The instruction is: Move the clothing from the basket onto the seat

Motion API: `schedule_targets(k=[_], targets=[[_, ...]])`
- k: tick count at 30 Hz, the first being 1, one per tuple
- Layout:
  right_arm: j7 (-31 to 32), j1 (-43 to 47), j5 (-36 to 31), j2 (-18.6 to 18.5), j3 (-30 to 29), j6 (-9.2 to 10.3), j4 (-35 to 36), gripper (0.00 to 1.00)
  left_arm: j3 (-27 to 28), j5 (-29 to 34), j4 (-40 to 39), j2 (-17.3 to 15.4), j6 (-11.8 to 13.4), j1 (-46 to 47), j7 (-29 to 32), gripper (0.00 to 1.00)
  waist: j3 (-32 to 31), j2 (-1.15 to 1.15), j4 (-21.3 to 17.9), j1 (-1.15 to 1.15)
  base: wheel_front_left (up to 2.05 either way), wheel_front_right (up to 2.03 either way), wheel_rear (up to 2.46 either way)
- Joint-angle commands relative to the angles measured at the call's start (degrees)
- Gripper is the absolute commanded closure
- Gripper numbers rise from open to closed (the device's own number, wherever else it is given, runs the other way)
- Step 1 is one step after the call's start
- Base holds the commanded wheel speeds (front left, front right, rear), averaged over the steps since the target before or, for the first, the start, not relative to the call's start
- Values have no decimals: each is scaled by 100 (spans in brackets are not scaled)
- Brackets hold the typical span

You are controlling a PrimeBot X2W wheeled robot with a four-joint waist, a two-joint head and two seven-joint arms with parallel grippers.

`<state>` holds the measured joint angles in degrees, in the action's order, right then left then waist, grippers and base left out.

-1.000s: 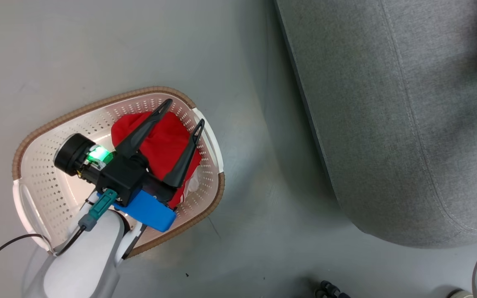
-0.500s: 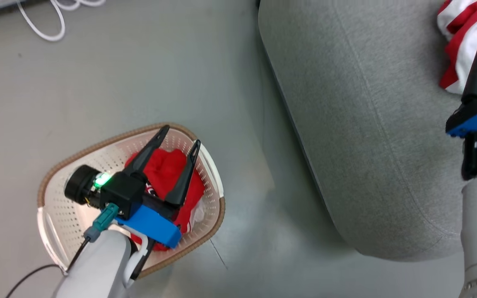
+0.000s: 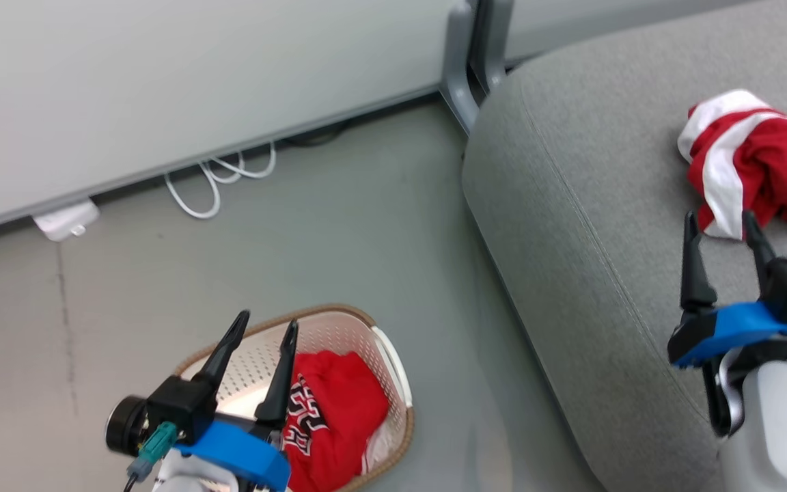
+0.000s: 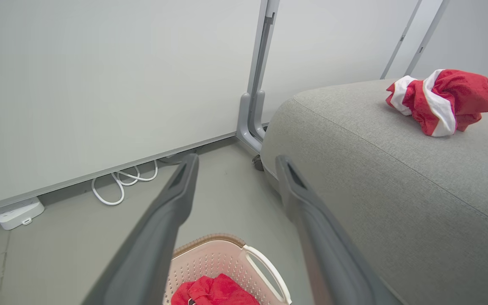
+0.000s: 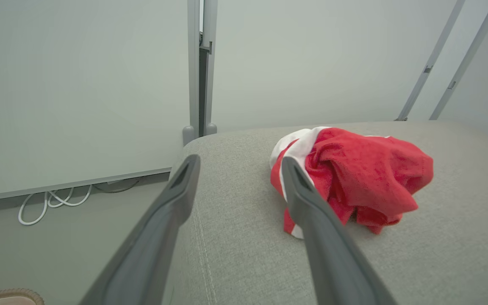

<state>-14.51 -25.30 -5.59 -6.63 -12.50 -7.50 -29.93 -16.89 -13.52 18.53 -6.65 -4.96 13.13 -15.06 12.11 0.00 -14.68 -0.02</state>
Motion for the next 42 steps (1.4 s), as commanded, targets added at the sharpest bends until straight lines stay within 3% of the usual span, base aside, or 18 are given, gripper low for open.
schedule_targets(k=[1,10,17,25,42], targets=[[46,218,74,26,83,2,141,0,80,3,27,2,22,-139,-17,0,-466,0,361,2,0,0,0],[528,1599,389,96,665,2,1701,0,875,41,-20,182,118,-733,-18,0,-843,0,944,2,0,0,0],[797,2218,498,237,881,3,2346,0,1281,148,10,252,75,-1016,-18,0,-963,0,1245,2,0,0,0],[899,2475,557,344,890,2,2662,0,1571,265,-82,299,6,-1109,-18,0,-1002,0,1328,2,0,0,0],[903,2491,696,381,891,2,2660,0,1728,454,-82,353,-115,-988,-17,0,-963,0,1235,2,0,0,0]])
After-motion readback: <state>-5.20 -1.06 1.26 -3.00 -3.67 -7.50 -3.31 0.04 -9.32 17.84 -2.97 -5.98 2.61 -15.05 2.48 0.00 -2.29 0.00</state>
